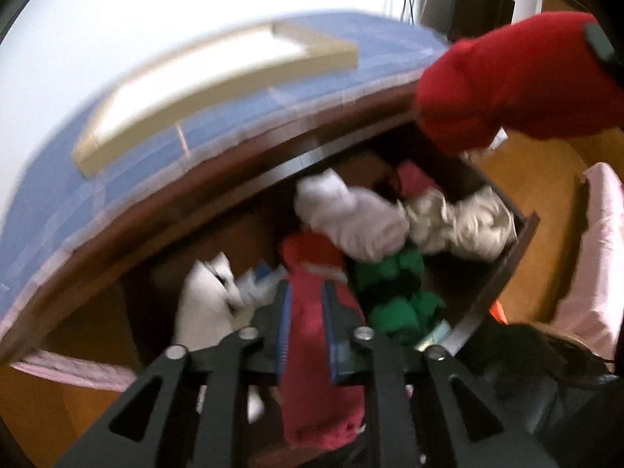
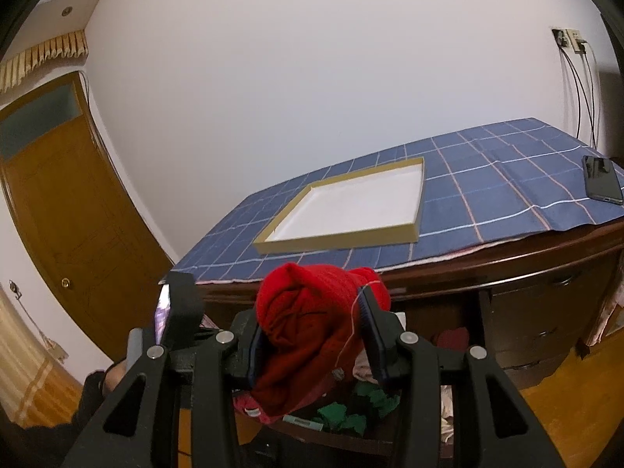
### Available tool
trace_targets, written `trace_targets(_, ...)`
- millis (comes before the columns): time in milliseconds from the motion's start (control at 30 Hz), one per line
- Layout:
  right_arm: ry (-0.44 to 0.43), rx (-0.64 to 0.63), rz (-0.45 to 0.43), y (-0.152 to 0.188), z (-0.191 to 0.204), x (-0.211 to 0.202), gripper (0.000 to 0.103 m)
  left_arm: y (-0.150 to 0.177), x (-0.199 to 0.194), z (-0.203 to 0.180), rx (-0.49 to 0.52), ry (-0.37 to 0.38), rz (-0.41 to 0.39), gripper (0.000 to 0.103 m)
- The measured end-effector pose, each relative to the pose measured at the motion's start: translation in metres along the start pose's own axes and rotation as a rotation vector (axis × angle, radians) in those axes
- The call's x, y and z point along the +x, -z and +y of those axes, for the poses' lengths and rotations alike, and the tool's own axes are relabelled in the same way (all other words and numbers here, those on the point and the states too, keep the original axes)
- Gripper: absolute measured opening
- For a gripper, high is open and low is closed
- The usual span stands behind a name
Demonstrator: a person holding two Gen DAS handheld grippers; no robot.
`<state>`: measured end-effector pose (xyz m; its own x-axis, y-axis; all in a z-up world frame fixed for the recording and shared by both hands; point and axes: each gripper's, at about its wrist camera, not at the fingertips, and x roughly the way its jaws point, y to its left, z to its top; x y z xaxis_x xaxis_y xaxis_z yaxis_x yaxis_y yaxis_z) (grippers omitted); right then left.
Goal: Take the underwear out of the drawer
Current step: 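Lift both socks out of the drawer and carry them over the tray, then lower both socks onto the tray base and open both tools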
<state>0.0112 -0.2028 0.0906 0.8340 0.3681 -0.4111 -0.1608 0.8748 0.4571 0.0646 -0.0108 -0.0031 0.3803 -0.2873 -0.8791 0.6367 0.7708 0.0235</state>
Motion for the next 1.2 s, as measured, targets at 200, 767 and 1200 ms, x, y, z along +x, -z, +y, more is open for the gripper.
trace_targets(200, -0.016, 0.029, 0.029, 0.004, -0.004, 0.007, 0.045, 0.004, 0.048, -0.006, 0.002, 0.058, 0.197, 0.064)
trace_targets(767, -0.045, 0.006, -0.022, -0.022, 0.007, 0.009, 0.045, 0.016, 0.01, 0.003, -0.048, 0.169, 0.095, 0.024)
trace_targets(1200, -0.041, -0.095, -0.138, -0.109, 0.021, 0.071, 0.045, -0.052, -0.09, 0.07, -0.144, 0.098, -0.207, 0.024)
